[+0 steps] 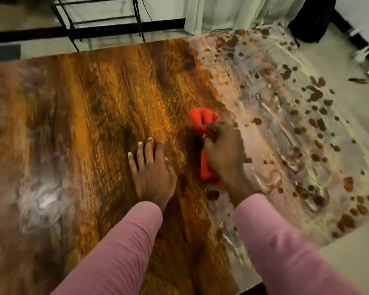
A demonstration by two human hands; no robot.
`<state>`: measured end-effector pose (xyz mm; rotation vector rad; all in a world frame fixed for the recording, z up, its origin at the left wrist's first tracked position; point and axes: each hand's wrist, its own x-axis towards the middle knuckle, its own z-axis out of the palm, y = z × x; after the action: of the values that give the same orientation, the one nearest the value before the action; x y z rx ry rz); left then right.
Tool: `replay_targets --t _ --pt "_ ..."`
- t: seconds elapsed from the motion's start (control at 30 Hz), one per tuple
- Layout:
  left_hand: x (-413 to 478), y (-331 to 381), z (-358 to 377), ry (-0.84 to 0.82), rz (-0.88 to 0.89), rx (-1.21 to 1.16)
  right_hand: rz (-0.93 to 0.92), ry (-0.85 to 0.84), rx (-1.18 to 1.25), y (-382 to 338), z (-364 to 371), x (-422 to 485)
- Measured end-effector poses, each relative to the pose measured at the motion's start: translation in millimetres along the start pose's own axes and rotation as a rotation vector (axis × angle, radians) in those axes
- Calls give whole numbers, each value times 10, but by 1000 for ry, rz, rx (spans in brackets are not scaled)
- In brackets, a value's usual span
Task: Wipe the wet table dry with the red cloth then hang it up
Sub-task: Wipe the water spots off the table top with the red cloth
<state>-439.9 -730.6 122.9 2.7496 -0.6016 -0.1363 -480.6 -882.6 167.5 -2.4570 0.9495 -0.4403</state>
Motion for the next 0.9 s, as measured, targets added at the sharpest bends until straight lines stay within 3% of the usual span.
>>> replay_targets --t 0.1,0.23,0.4,0.47,0.67,0.73,0.83,0.9 --pt "-16 -32 63 -11 24 59 -170 -162 -61 -80 206 -531" --pt "7 -32 89 -5 15 73 -240 -145 -130 107 175 -542" --pt "-5 -18 106 20 10 68 62 -66 -201 428 -18 -136" --pt "0 -12 114 28 8 71 90 -67 -193 327 17 -207" --pt "9 -15 119 -11 0 65 -274 -224 -134 155 8 -820" --pt "2 -22 117 2 5 70 -192 -191 -198 385 -113 -666" --pt "-12 -20 115 8 12 73 106 -74 -259 704 -273 -363" --pt "-5 -8 120 11 8 83 166 -37 -266 668 -251 -361"
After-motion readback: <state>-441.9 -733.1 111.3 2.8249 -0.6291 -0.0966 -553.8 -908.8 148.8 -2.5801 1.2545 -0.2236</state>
